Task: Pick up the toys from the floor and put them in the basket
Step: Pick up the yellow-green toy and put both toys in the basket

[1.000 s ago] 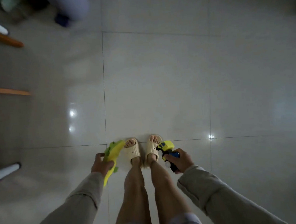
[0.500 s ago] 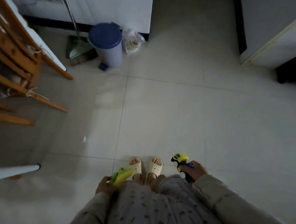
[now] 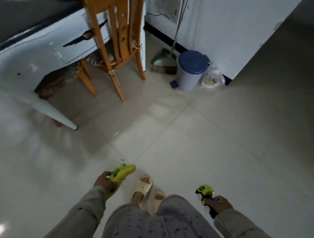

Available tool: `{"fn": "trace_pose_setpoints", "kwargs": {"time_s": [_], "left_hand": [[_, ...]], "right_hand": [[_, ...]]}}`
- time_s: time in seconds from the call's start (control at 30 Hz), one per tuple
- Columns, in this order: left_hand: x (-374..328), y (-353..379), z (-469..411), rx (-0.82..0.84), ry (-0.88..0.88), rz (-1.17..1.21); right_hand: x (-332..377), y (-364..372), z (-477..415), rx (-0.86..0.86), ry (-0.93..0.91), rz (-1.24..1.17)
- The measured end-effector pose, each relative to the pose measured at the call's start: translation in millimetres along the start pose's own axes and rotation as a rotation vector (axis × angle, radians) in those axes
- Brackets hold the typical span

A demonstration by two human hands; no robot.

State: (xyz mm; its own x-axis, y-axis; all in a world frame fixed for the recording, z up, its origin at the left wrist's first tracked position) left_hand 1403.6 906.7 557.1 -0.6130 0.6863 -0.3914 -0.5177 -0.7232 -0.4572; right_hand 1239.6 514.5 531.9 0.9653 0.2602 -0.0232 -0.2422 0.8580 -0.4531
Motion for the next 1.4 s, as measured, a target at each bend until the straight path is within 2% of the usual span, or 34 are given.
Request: {"fn": "trace_pose_setpoints", "kwargs": {"time_s": [0.17,0.33,0.43,0.57,0.7,0.97,1.17,1.3,1.4], "left_hand": [[75.6,34.5,65.8,-0.119,-0.149,0.186],[176.6,89.6,130.8,-0.255,-0.419,0.474],[220.6,125.7,162.1,-0.315,-0.552,0.659],[251.4,166.2,190.0,-0.362,-0.664,0.839],[264.8,177.0,200.0,-0.420,-0.732,0.933],[283.5,116.7,166.7,-0.504,-0.694,1.051],[303.3,29.4,139.1,-0.431,-0.548,1.014],[328.0,-41.1,124.5,-0.425,-0.459,0.966],[353.1,-75.5,119.8,-0.497,-0.486,1.001]], "right_hand": [[36.4,-6.4,-8.1,0.013,-0.127,0.183],[84.1,18.0,6.5,0.023,-0.267,0.434],[114.9,48.6,29.6,0.096,-0.350,0.535],[151.6,89.4,65.9,0.134,-0.479,0.640],[176.9,127.0,91.3,0.166,-0.553,0.715],[227.0,174.9,104.8,0.082,-0.568,0.798],[274.3,199.9,112.9,-0.066,-0.562,0.794],[299.1,230.2,124.8,-0.067,-0.544,0.829],[317.7,258.8,138.9,-0.043,-0.535,0.885]]}}
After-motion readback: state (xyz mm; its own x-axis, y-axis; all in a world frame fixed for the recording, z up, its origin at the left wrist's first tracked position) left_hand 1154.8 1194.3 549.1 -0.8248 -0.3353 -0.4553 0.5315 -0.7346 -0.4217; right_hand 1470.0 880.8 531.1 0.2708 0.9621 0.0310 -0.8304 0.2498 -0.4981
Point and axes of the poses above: each hand's wrist, its own z-axis away from the middle knuckle, its own y-axis out of the palm, x = y × z, the point moved 6 cm from there along -z, towards the middle knuckle, and after that the axes turned 8 degrees about y, right-handed, at the moved point
